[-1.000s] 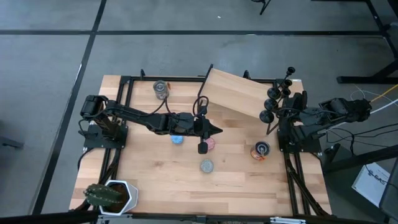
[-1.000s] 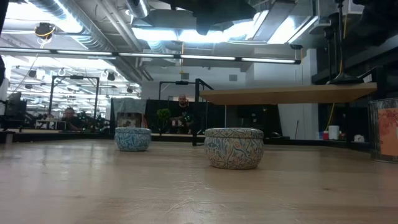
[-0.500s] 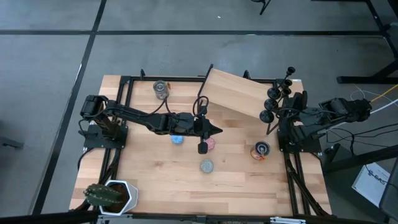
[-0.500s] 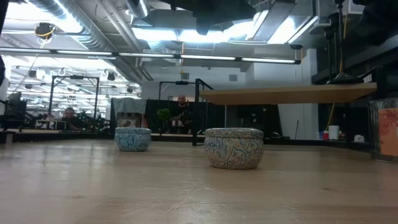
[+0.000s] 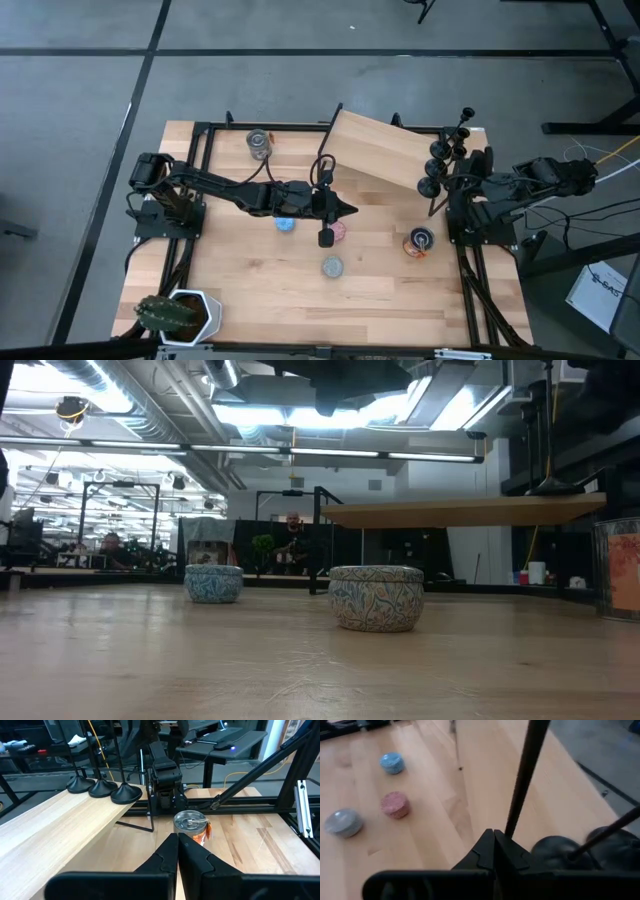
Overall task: Pick & Place candle stick holders
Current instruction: Align the black candle holder with the other black candle holder on the shelf, then put the bottom silver scented candle on the shelf
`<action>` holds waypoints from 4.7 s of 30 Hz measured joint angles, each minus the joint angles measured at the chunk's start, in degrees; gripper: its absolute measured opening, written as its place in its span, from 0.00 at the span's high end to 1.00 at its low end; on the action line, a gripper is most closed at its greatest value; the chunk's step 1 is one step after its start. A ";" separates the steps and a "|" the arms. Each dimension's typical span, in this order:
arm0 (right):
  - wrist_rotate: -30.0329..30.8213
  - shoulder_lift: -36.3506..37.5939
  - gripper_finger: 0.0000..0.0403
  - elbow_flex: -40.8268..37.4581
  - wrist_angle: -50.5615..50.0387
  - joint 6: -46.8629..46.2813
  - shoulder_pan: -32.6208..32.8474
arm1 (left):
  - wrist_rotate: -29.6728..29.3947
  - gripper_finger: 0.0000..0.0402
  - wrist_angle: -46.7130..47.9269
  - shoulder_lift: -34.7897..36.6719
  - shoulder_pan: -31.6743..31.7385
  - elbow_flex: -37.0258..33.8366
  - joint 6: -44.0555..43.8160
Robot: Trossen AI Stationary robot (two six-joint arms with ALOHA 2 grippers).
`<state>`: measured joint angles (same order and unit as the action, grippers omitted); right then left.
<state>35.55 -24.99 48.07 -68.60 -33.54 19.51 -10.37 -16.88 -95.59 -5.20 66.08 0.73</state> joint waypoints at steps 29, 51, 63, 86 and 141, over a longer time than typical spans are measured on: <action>-28.27 -0.17 0.99 0.00 1.03 -5.43 0.02 | 0.00 0.98 0.44 0.00 -0.12 0.00 -0.61; -39.32 -15.52 0.99 -10.58 6.56 -11.25 17.44 | 0.02 0.98 -2.66 0.00 -0.10 0.09 7.45; -35.55 -16.28 0.99 -7.59 5.73 -24.18 32.04 | 0.00 0.98 -2.64 0.00 -0.10 0.09 7.56; -20.82 -40.81 0.99 -9.06 -1.67 -29.66 37.11 | 0.00 0.99 -2.64 0.00 -0.08 0.09 7.56; -9.22 -41.53 0.99 -6.14 53.51 38.94 12.11 | -0.39 1.00 2.71 0.04 -4.58 0.09 6.05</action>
<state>26.33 -66.52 41.93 -15.09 5.39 31.62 -10.76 -14.17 -95.55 -9.78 66.17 6.79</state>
